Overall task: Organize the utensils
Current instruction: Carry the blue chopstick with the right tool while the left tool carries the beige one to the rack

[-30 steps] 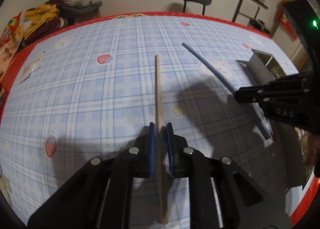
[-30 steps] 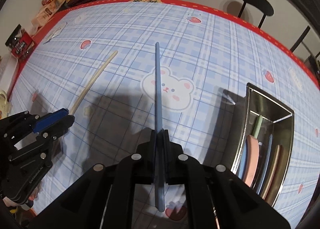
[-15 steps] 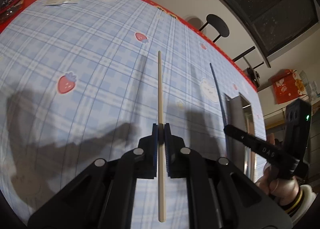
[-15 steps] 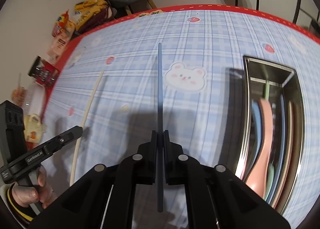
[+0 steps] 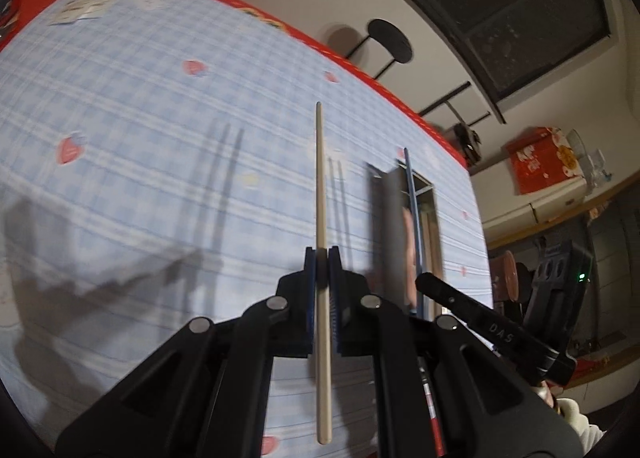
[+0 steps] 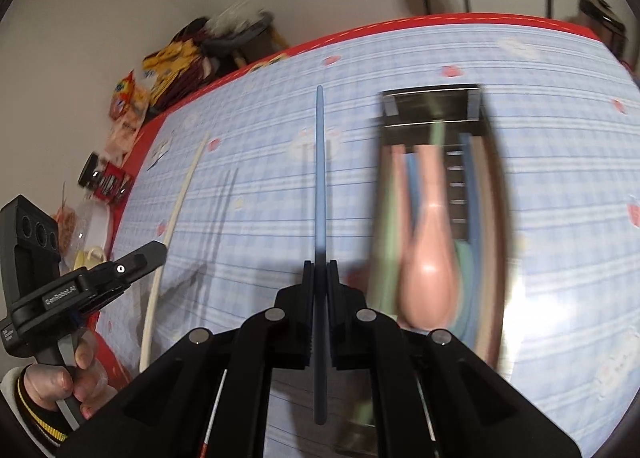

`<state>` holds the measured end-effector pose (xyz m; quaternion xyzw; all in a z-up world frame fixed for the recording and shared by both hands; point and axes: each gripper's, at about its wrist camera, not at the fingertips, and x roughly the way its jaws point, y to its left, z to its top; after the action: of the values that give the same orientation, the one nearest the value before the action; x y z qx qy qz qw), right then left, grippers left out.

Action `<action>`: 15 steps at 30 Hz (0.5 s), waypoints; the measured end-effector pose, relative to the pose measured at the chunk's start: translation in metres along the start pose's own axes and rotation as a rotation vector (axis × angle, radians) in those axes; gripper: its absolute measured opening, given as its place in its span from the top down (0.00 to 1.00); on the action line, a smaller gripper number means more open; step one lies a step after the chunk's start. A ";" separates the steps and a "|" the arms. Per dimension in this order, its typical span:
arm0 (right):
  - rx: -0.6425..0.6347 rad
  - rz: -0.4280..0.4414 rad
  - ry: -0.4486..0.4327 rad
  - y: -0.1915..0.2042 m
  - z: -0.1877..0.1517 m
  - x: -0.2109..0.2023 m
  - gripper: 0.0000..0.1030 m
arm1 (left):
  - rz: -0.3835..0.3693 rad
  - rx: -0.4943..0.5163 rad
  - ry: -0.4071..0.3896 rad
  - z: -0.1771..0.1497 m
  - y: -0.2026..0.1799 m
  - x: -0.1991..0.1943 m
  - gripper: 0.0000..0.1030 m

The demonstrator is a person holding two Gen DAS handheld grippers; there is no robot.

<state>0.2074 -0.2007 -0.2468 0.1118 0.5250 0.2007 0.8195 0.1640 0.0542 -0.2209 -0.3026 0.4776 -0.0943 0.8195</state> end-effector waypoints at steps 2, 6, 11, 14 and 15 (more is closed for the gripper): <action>0.027 -0.022 -0.013 -0.016 -0.001 -0.010 0.94 | -0.021 0.010 0.009 -0.001 -0.014 0.009 0.90; 0.079 -0.056 -0.027 -0.045 -0.005 -0.022 0.94 | -0.061 0.041 0.046 -0.009 -0.047 0.034 0.90; 0.107 -0.081 -0.023 -0.065 -0.012 -0.027 0.94 | -0.105 0.042 0.096 -0.016 -0.078 0.067 0.90; 0.110 -0.086 -0.016 -0.070 -0.014 -0.028 0.94 | -0.117 0.038 0.116 -0.017 -0.088 0.082 0.90; 0.109 -0.088 -0.012 -0.071 -0.015 -0.028 0.94 | -0.117 0.029 0.122 -0.018 -0.090 0.088 0.90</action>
<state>0.1986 -0.2776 -0.2579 0.1345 0.5345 0.1349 0.8234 0.2073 -0.0638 -0.2384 -0.3116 0.5066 -0.1672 0.7863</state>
